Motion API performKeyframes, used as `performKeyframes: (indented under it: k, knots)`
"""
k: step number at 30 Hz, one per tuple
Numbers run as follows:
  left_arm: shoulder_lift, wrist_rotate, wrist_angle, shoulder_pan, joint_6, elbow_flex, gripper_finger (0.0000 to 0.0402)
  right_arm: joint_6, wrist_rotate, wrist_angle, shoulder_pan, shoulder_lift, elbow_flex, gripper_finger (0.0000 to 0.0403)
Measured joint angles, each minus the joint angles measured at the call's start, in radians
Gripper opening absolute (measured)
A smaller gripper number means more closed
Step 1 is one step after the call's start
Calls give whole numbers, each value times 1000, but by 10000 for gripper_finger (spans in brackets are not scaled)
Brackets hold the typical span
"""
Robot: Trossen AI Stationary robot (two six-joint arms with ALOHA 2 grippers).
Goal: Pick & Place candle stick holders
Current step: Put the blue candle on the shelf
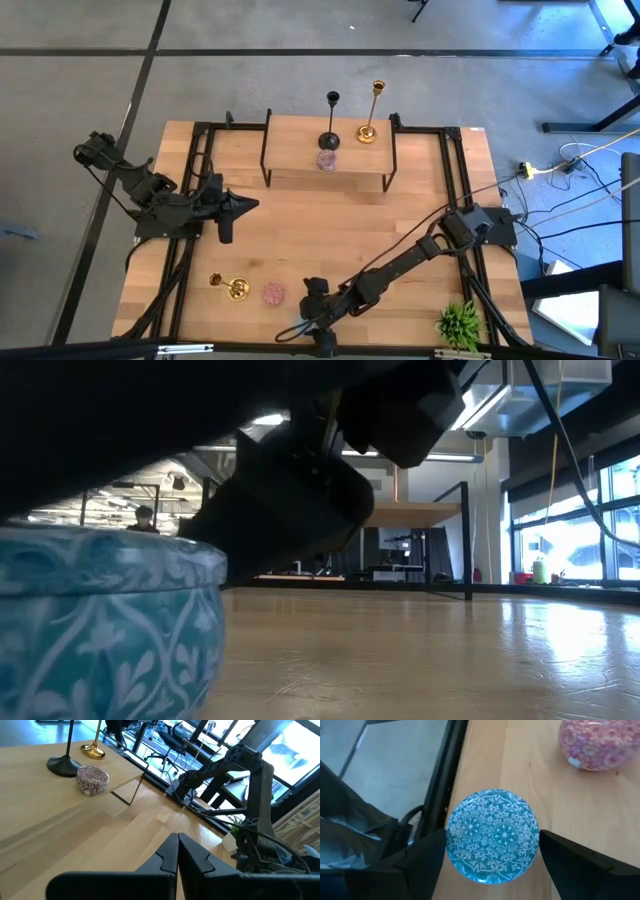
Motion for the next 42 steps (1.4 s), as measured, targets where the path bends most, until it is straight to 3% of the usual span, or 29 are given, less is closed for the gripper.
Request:
performKeyframes:
  k: [14,21,31,42]
  knots:
    - [0,14,0,0,-7,0,2,141,163,-302,-8,-11,-1,311]
    - [1,19,0,0,-5,0,3,178,128,-314,-33,-20,15,311]
    - [1,38,-1,-4,-3,0,3,64,164,-424,-73,-17,165,311]
    - [1,-22,0,-76,-6,0,1,7,130,-414,-104,-18,205,323]
